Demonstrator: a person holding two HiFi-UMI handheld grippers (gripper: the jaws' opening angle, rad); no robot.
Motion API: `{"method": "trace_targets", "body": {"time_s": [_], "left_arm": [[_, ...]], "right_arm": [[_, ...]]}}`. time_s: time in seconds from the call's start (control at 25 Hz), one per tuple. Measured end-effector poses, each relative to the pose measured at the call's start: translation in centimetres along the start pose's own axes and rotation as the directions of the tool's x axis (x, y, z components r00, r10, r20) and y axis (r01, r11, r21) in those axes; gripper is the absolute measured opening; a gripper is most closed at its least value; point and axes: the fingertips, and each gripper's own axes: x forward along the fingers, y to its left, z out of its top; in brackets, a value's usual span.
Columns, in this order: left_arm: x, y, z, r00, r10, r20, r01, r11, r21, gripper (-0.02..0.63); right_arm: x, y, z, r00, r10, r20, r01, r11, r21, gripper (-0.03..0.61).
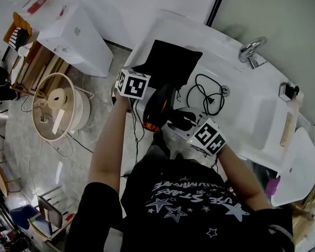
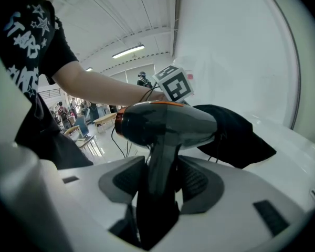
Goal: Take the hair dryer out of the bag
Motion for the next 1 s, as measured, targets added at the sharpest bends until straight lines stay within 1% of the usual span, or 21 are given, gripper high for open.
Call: {"method": "trace_targets", "body": {"time_s": [0.24,0.56,0.76,1.0], "left_arm": [[-0.5,-1.1,-0.5,1.0,-0.003,-0.023,0.004,1.0,0.015,0.015],[-1.4,-2.0,-2.2,0.999,0.016,-0.05,-0.016,1.0,0.003,0.015],[-1.2,-2.5,-2.9,0.997,0.018,-0.073,-0.019,1.0,-0.022,0.015],[-1.1,-3.7,-3.3,0.998,0.014,-0.067,-0.016,0.999,-0.03,0.015]], "right_arm": [[-1.3,2.4,0.4,0.999,0.02,0.025,-0.019,0.999,-0.029,0.196],[-3.6,4.9,0.0,0.998,0.034,0.048,-0.031,0.998,-0.048,0.196],[-5.0,6.8,0.2,0.996,0.053,0.07,-0.049,0.997,-0.056,0.196],[-6.7,7.9,0.5,0.993,0.049,0.111,-0.043,0.998,-0.056,0.196]]}}
